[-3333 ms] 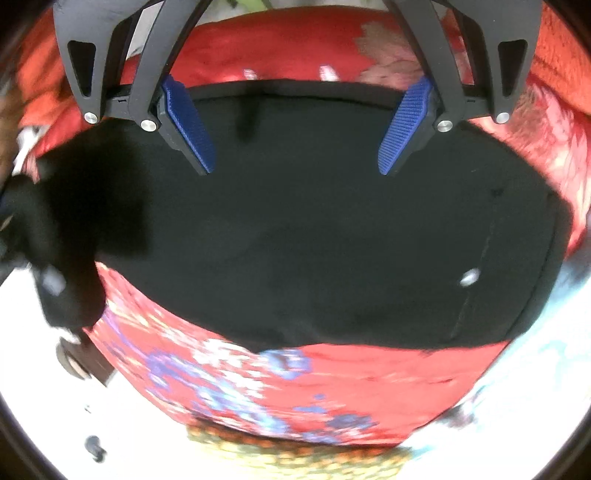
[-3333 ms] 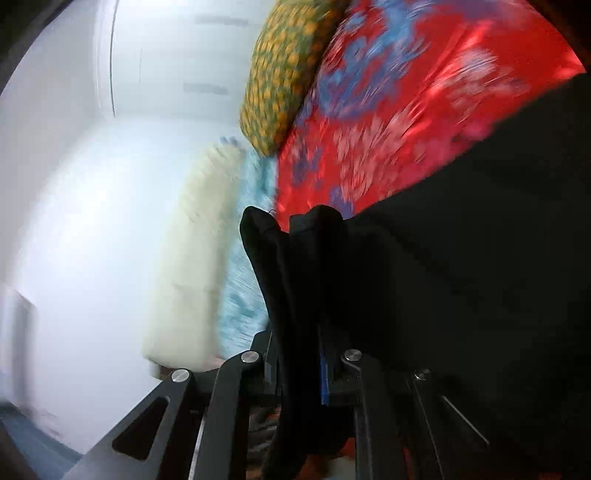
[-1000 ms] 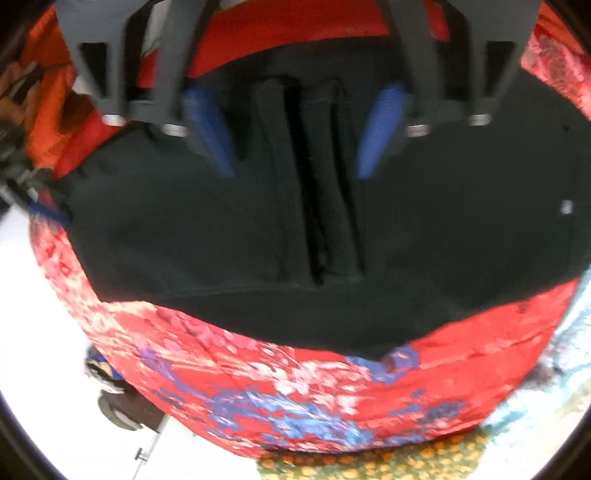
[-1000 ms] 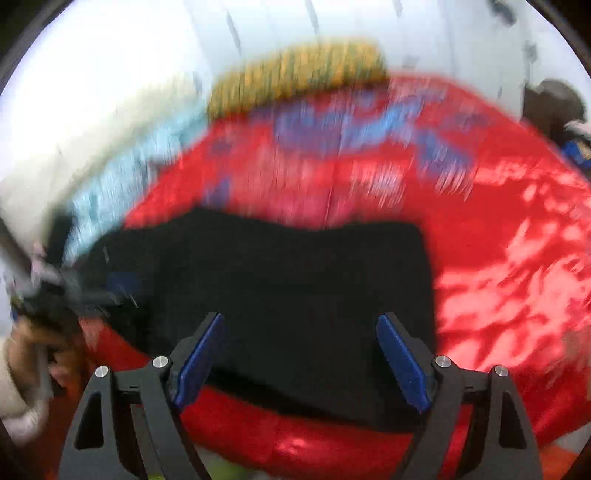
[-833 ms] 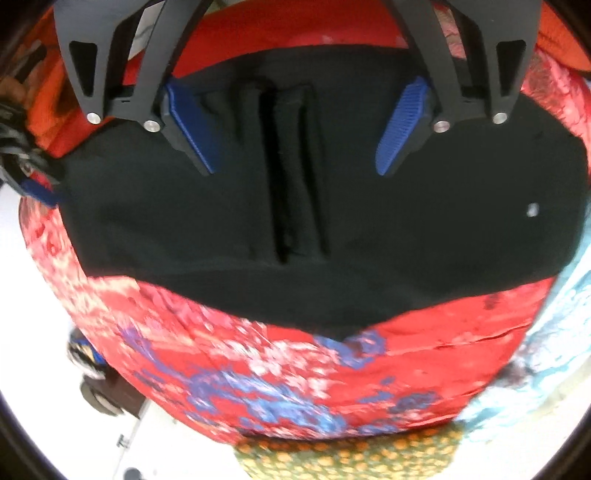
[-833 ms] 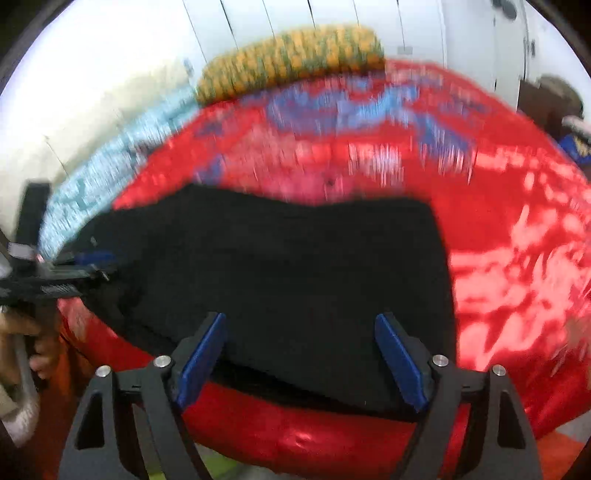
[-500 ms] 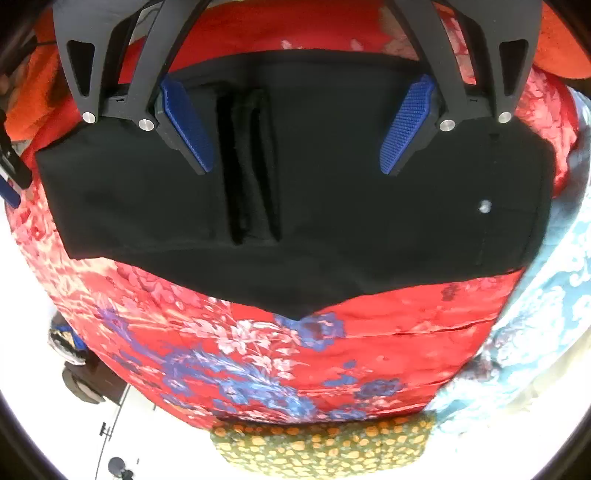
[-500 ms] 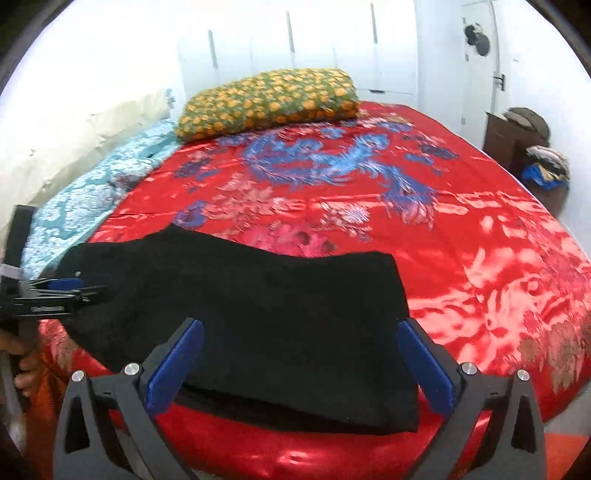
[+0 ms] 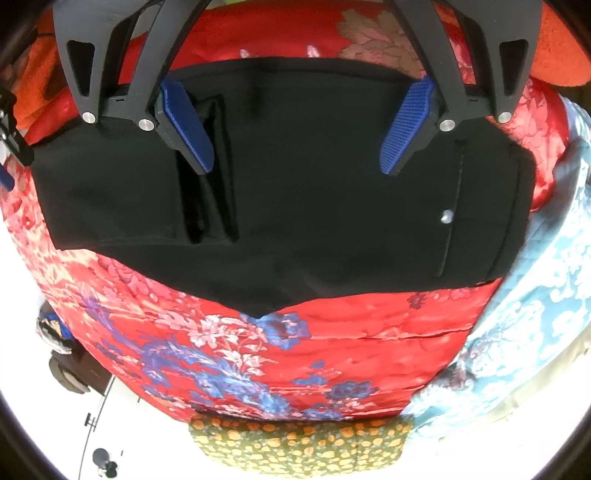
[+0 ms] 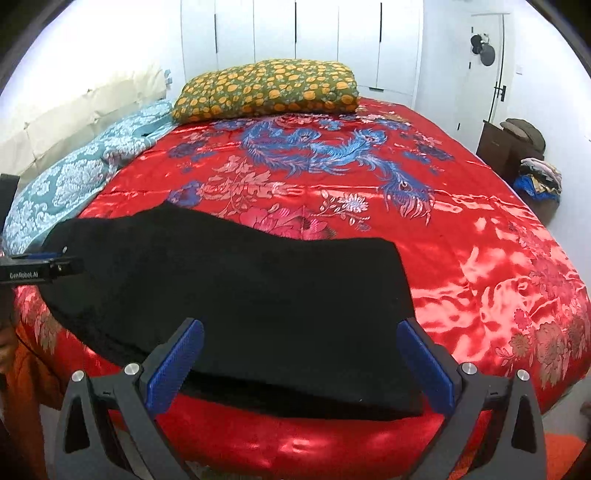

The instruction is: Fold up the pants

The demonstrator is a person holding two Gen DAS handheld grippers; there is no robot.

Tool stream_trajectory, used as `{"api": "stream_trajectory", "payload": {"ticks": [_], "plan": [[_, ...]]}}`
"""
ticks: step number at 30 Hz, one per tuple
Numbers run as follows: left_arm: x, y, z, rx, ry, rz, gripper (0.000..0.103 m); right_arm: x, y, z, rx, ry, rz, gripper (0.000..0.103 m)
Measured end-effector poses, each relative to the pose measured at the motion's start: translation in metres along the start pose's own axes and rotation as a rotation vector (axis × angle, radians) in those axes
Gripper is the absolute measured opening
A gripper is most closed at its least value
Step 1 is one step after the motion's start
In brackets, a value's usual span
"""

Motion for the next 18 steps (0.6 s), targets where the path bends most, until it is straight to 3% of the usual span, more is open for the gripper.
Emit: {"api": "stream_trajectory", "payload": {"ticks": [11, 14, 18], "plan": [[-0.036, -0.004, 0.005, -0.027, 0.085, -0.048, 0.093, -0.014, -0.002, 0.003, 0.008, 0.047, -0.015, 0.103], [-0.071, -0.001, -0.004, -0.008, 0.157, -0.056, 0.093, -0.017, -0.002, 0.004, 0.005, 0.053, -0.03, 0.103], [-0.153, 0.01, -0.022, 0.036, 0.369, -0.069, 0.093, -0.02, -0.003, 0.008, -0.004, 0.061, -0.056, 0.103]]}}
Point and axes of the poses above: each gripper's, at about its wrist camera, not at the fingertips, and y roughly against the way its jaws point, x to its right, z to its underside, the point moved 4 cm from there along -y, roughly the way its jaws point, and after that the axes turned 3 degrees about x, right-handed, at the moved point
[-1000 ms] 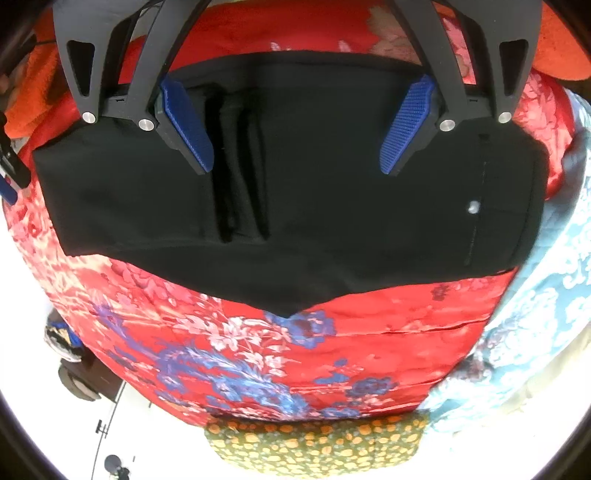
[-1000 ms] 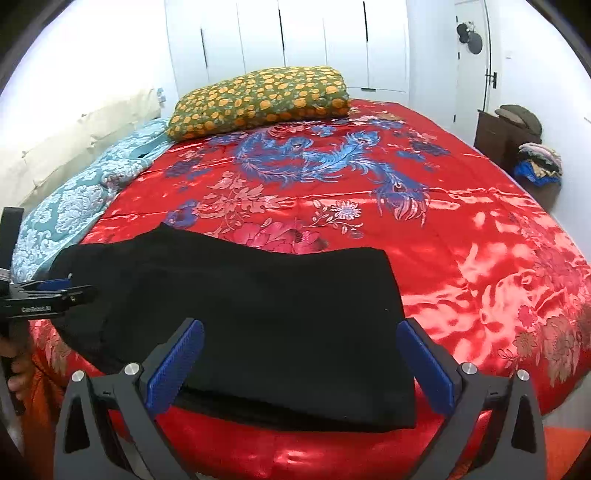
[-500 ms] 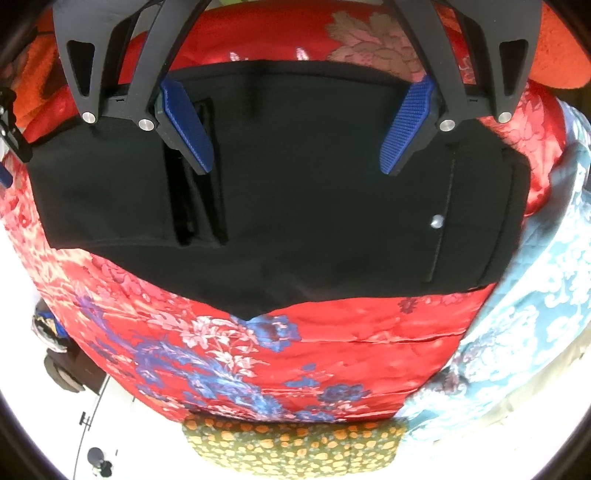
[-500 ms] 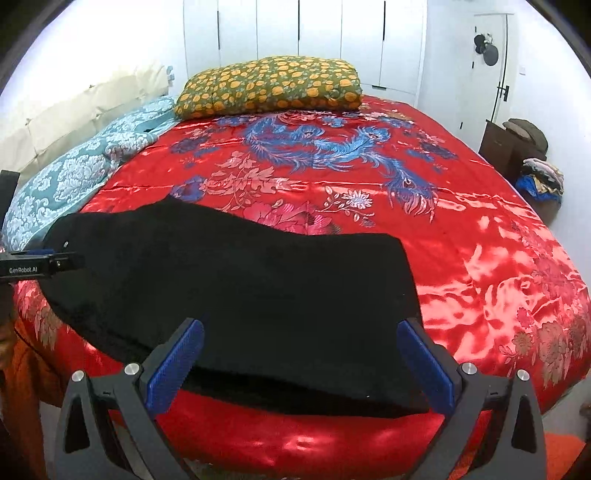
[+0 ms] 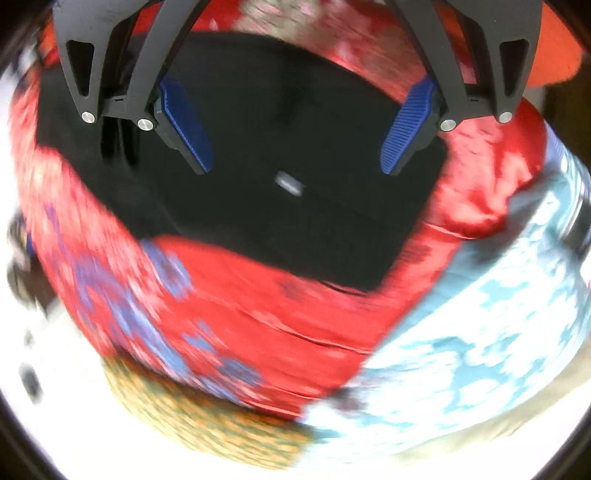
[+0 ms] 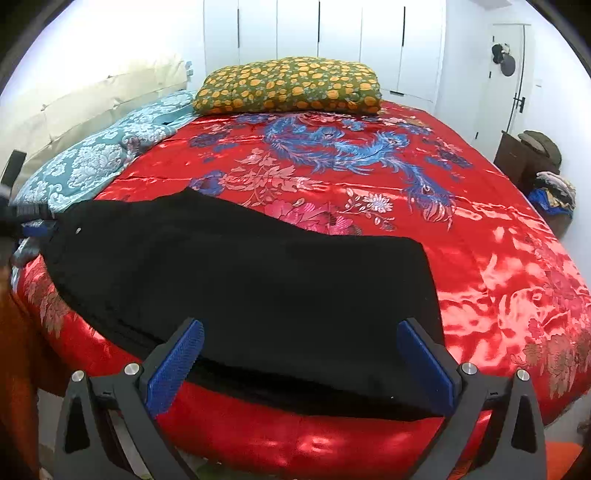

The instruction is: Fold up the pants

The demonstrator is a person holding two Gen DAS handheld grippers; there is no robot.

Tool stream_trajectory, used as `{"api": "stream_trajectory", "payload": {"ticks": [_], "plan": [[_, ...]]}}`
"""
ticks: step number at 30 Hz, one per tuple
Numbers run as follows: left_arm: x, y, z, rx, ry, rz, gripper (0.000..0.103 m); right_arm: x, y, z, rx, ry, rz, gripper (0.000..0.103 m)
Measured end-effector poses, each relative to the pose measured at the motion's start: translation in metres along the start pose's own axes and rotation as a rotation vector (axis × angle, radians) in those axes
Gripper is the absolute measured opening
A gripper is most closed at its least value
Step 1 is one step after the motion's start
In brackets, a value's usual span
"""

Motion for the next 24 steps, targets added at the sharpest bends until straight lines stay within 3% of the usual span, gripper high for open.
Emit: {"api": "stream_trajectory", "payload": {"ticks": [2, 6, 14, 15, 18, 24], "plan": [[-0.023, -0.005, -0.017, -0.012, 0.032, 0.008, 0.093, 0.0, -0.003, 0.002, -0.01, -0.001, -0.012, 0.103], [-0.046, -0.035, -0.035, -0.095, -0.031, -0.014, 0.093, -0.005, -0.01, 0.003, -0.026, -0.007, -0.037, 0.103], [-0.038, -0.088, -0.014, -0.275, -0.108, 0.09, 0.097, -0.015, -0.01, 0.008, -0.044, 0.038, -0.049, 0.103], [-0.042, -0.092, -0.013, -0.282, -0.092, 0.095, 0.102, -0.015, -0.011, 0.01, -0.05, 0.039, -0.047, 0.103], [-0.057, -0.103, -0.011, -0.337, 0.017, 0.174, 0.103, -0.013, -0.012, 0.011, -0.057, 0.035, -0.04, 0.103], [-0.057, -0.104, -0.012, -0.346, -0.001, 0.201, 0.103, -0.012, -0.017, 0.011, -0.068, 0.023, -0.039, 0.103]]}}
Point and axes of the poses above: each gripper's, at about its wrist camera, not at the fingertips, and y roughly against the way its jaws point, x to its right, z to its underside, the point moved 4 cm from there along -y, roughly the way its jaws point, and after that the axes turned 3 degrees about x, right-handed, at the moved point
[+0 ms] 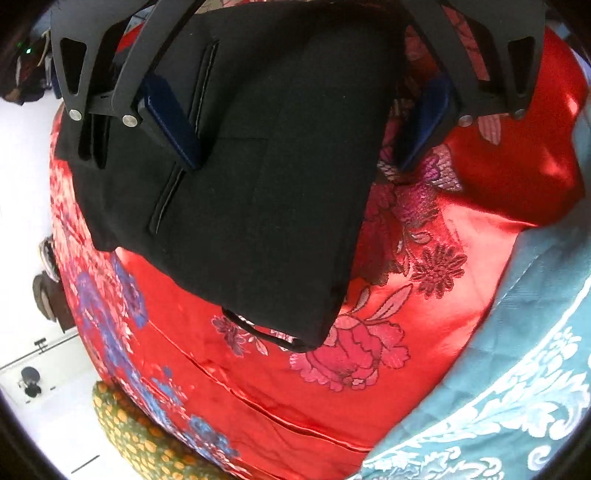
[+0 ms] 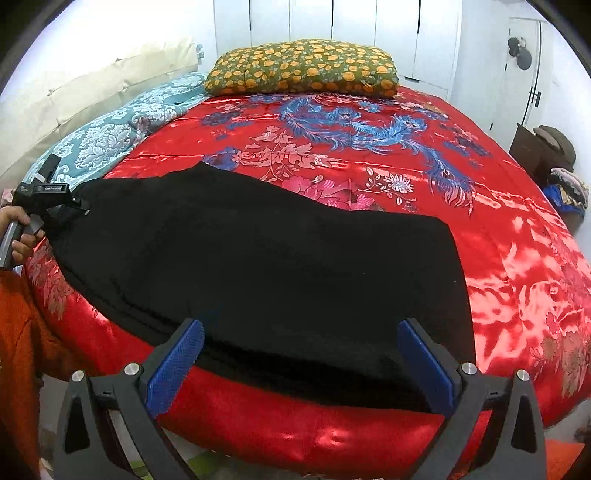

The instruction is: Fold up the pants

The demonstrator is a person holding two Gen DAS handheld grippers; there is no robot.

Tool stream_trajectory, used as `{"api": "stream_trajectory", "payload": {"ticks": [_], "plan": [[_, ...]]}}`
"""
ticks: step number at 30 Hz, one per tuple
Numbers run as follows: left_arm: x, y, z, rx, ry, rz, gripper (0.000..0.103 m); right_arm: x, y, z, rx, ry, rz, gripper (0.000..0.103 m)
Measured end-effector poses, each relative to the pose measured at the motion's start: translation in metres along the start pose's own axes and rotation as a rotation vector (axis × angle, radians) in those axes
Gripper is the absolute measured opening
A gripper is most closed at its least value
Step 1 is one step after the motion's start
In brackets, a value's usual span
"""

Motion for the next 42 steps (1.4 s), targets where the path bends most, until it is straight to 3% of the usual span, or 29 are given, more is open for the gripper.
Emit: {"api": "stream_trajectory", "payload": {"ticks": [11, 15, 27, 28, 30, 33, 38, 42], "plan": [[-0.008, 0.003, 0.0, 0.037, 0.012, 0.066, 0.103, -0.009, -0.001, 0.0, -0.001, 0.027, -0.01, 0.103], [-0.006, 0.001, 0.002, 0.063, -0.002, 0.049, 0.103, -0.006, 0.001, -0.002, 0.011, 0.009, -0.003, 0.103], [-0.003, -0.002, -0.004, -0.009, -0.031, 0.039, 0.102, -0.003, 0.005, -0.006, 0.026, -0.008, -0.002, 0.103], [-0.002, -0.001, -0.005, -0.008, -0.032, 0.023, 0.088, -0.002, 0.004, -0.006, 0.023, -0.013, 0.0, 0.103], [0.008, 0.008, -0.005, 0.024, -0.06, 0.059, 0.048, 0.0, 0.005, -0.007, 0.021, -0.02, 0.0, 0.103], [0.017, 0.02, -0.004, 0.051, -0.068, 0.042, 0.027, 0.002, 0.009, -0.009, 0.035, -0.028, 0.0, 0.103], [0.036, 0.057, 0.002, 0.075, 0.091, 0.128, 0.02, 0.012, 0.018, -0.013, 0.077, -0.064, 0.003, 0.103], [0.098, 0.102, 0.014, 0.073, 0.135, 0.325, 0.019, 0.029, 0.032, -0.02, 0.139, -0.138, -0.004, 0.103]]}}
Point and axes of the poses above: each gripper's, at about its wrist camera, not at the fingertips, and y roughly against the way its jaws point, x to its right, z to its underside, the point moved 4 cm from there along -y, roughly the way its jaws point, and after that the axes turned 3 degrees about x, right-handed, at the moved point
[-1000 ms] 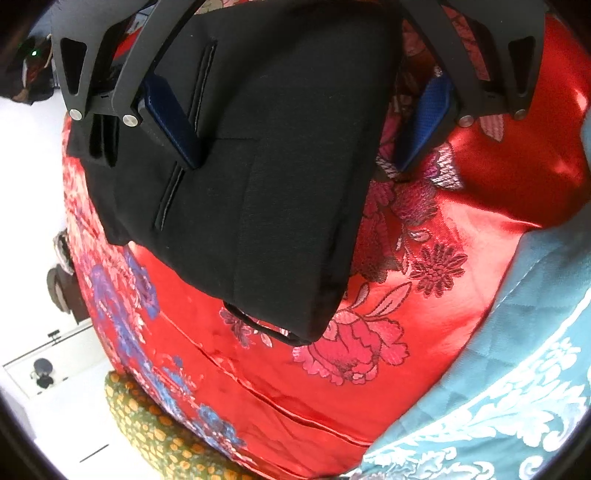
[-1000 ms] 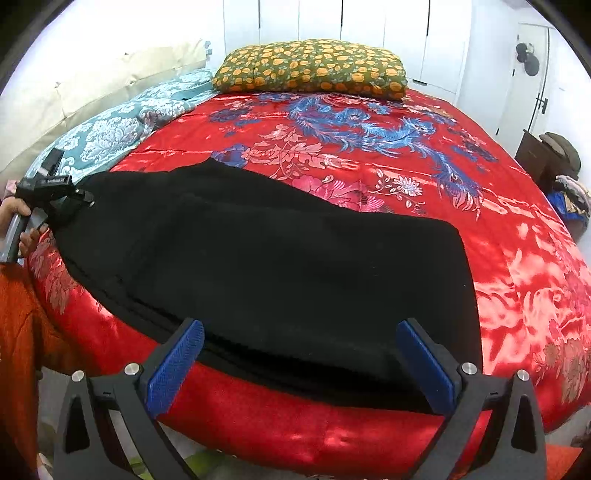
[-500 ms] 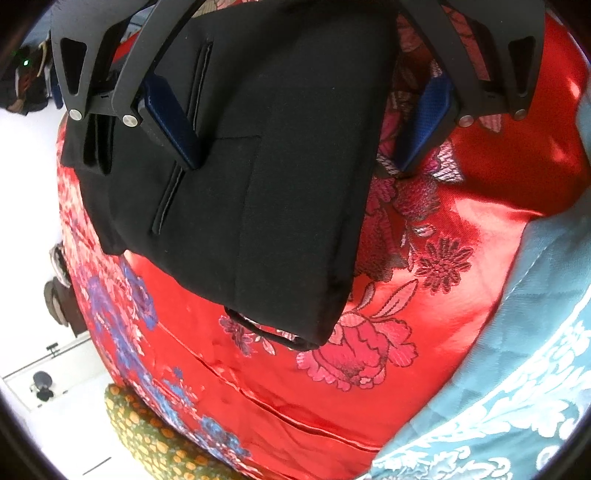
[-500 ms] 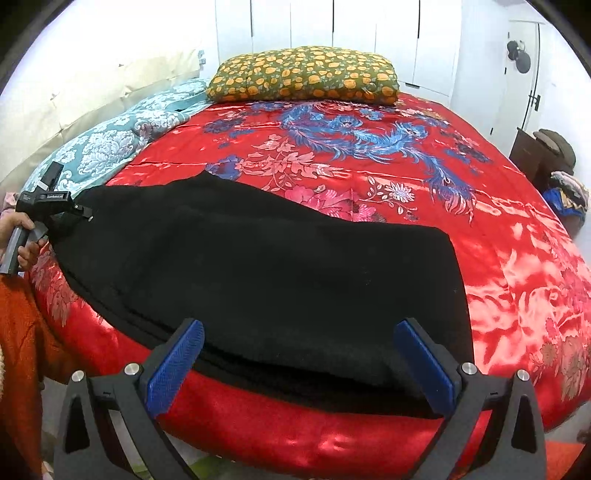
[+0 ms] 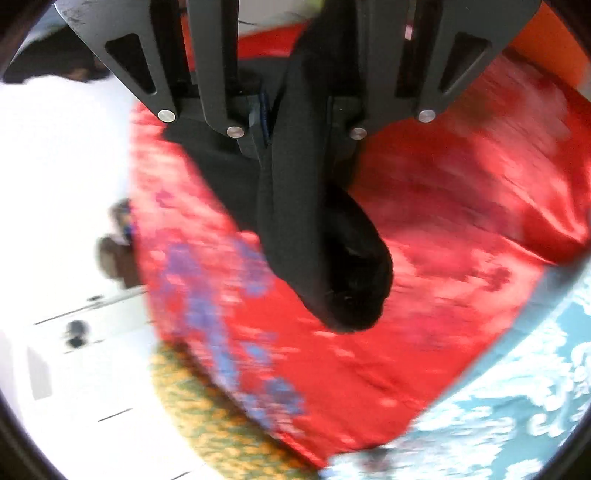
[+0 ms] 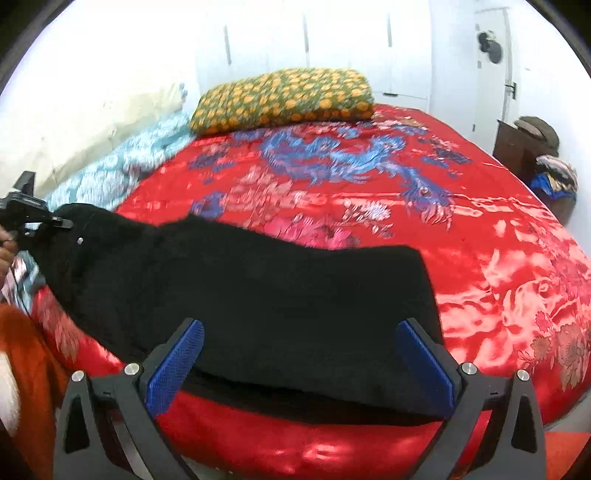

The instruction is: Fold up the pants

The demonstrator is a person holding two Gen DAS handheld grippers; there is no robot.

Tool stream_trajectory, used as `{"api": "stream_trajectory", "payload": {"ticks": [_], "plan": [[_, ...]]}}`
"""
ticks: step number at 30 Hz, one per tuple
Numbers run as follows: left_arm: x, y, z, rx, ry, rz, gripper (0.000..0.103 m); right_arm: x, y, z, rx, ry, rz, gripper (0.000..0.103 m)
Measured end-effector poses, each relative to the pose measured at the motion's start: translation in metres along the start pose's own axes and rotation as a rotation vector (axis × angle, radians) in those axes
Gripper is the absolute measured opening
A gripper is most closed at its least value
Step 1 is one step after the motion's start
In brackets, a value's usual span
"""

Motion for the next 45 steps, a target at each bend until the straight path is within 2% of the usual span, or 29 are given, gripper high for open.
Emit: {"api": "stream_trajectory", "payload": {"ticks": [5, 9, 14, 17, 18, 20, 21, 23, 25, 26, 28, 30, 33, 36, 38, 40, 41, 42, 44, 45], "plan": [[0.11, -0.01, 0.032, -0.052, -0.035, 0.169, 0.019, 0.026, 0.016, -0.016, 0.072, -0.102, -0.003, 0.103], [0.195, -0.055, 0.065, -0.123, -0.096, 0.246, 0.019, 0.056, 0.04, -0.026, 0.151, -0.175, 0.015, 0.103], [0.25, -0.142, 0.116, -0.204, -0.135, 0.217, 0.02, 0.093, 0.067, -0.029, 0.225, -0.264, 0.05, 0.103], [0.265, -0.206, 0.153, -0.261, -0.182, 0.175, 0.031, 0.119, 0.075, -0.025, 0.243, -0.343, 0.061, 0.103], [0.27, -0.23, 0.168, -0.331, -0.184, 0.156, 0.037, 0.13, 0.075, -0.023, 0.244, -0.387, 0.065, 0.103], [0.272, -0.255, 0.191, -0.442, -0.143, 0.153, 0.037, 0.147, 0.078, -0.019, 0.256, -0.459, 0.079, 0.103], [0.274, -0.255, 0.194, -0.442, -0.136, 0.162, 0.037, 0.16, 0.08, -0.015, 0.268, -0.526, 0.076, 0.103], [0.276, -0.238, 0.186, -0.385, -0.171, 0.164, 0.045, 0.176, 0.085, -0.007, 0.271, -0.6, 0.068, 0.103], [0.272, -0.218, 0.166, -0.308, -0.228, 0.125, 0.066, 0.183, 0.076, -0.003, 0.236, -0.636, 0.005, 0.103], [0.266, -0.199, 0.152, -0.244, -0.264, 0.092, 0.071, 0.178, 0.069, -0.003, 0.205, -0.624, -0.042, 0.103], [0.25, -0.169, 0.137, -0.164, -0.301, 0.049, 0.078, 0.153, 0.047, -0.007, 0.107, -0.54, -0.175, 0.103], [0.229, -0.141, 0.12, -0.105, -0.313, 0.01, 0.079, 0.108, 0.025, -0.011, -0.001, -0.366, -0.273, 0.103], [0.186, -0.109, 0.119, -0.058, -0.295, -0.019, 0.08, 0.066, 0.004, -0.019, -0.079, -0.177, -0.322, 0.098], [0.142, -0.089, 0.131, -0.049, -0.262, -0.044, 0.08, 0.056, -0.022, -0.027, -0.182, -0.102, -0.334, 0.09], [0.118, -0.083, 0.14, -0.062, -0.235, -0.055, 0.08, 0.059, -0.034, -0.029, -0.222, -0.097, -0.334, 0.089], [0.091, -0.081, 0.149, -0.081, -0.2, -0.071, 0.08, 0.066, -0.051, -0.022, -0.313, -0.125, -0.405, 0.08], [0.08, -0.083, 0.153, -0.088, -0.184, -0.081, 0.08, 0.069, -0.058, -0.018, -0.357, -0.122, -0.412, 0.077], [0.076, -0.087, 0.154, -0.092, -0.176, -0.089, 0.08, 0.073, -0.066, -0.014, -0.395, -0.102, -0.396, 0.069], [0.069, -0.092, 0.159, -0.097, -0.175, -0.108, 0.08, 0.077, -0.068, -0.011, -0.415, -0.087, -0.385, 0.055], [0.068, -0.09, 0.159, -0.095, -0.178, -0.116, 0.08, 0.077, -0.067, -0.012, -0.422, -0.081, -0.383, 0.042]]}}
Point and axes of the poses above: each gripper's, at about its wrist camera, not at the fingertips, and y roughly against the way its jaws point, x to its right, z to its underside, the point moved 4 cm from there along -y, roughly the way its jaws point, and after that the axes turned 3 degrees about x, right-handed, at the moved point
